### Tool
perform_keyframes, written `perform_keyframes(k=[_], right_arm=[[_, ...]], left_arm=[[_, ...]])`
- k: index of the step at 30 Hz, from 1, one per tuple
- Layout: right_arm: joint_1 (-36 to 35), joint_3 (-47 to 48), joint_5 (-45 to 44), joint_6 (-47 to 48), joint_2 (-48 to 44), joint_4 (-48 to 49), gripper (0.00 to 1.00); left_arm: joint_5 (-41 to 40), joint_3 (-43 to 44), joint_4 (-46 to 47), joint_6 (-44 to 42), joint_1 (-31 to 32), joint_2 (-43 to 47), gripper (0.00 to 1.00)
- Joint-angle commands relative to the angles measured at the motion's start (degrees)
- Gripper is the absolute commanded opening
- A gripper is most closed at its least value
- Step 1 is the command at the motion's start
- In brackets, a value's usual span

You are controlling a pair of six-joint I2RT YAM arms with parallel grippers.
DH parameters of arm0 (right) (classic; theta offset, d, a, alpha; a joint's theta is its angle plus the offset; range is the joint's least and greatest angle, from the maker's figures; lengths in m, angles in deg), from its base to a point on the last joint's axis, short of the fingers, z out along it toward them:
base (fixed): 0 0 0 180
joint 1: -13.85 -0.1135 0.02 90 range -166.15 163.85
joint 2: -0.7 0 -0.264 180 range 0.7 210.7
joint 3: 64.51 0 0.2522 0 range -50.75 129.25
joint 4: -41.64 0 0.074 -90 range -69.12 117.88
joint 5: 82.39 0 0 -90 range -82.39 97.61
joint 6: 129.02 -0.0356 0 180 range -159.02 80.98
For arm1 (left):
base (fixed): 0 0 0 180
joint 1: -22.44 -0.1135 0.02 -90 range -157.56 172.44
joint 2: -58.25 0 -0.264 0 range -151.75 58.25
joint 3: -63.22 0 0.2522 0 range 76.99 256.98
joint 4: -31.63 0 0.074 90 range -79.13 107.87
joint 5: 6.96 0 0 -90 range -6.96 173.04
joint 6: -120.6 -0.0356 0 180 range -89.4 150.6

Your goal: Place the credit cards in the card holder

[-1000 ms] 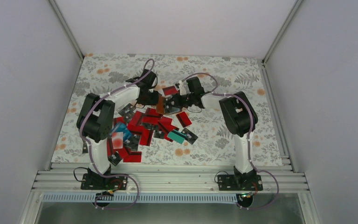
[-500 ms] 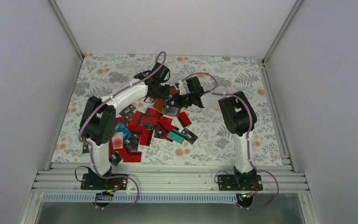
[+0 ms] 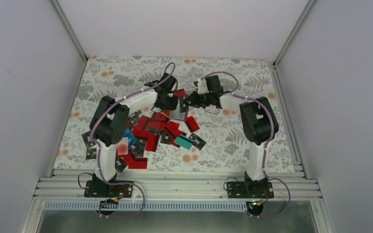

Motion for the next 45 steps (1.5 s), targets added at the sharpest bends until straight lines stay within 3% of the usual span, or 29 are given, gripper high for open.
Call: perform_keyframes(k=[1, 13, 20, 33, 38, 45], right_arm=[[2.7, -2.4, 0.5, 0.2, -3.2, -4.2, 0.04], [4.4, -3.9, 5.0, 0.5, -1.0, -7.9, 0.04], [4.4, -3.2, 4.3, 0.5, 1.0, -6.9, 0.04], [4.7, -3.4, 4.0, 1.2, 1.3, -6.7, 0.04], [5.1, -4.1, 4.3, 1.5, 0.7, -6.8, 0.04], [5.9, -5.1, 4.8, 2.0, -0.3, -6.6, 0.04]], left_arm=[[2.0, -0.9, 2.4, 0.1, -0.1, -0.6, 0.31], [4.4, -2.4, 4.6, 0.2, 0.0, -2.4, 0.29], [4.5, -2.1, 3.9, -1.3, 1.3, -2.5, 0.54], [-2.8, 2.5, -2.8, -2.5, 4.5, -7.0, 0.67], [-7.8, 4.6, -5.7, -2.1, 6.0, -9.0, 0.65], [-9.6, 3.6, -5.8, -1.0, 6.4, -10.0, 0.53]])
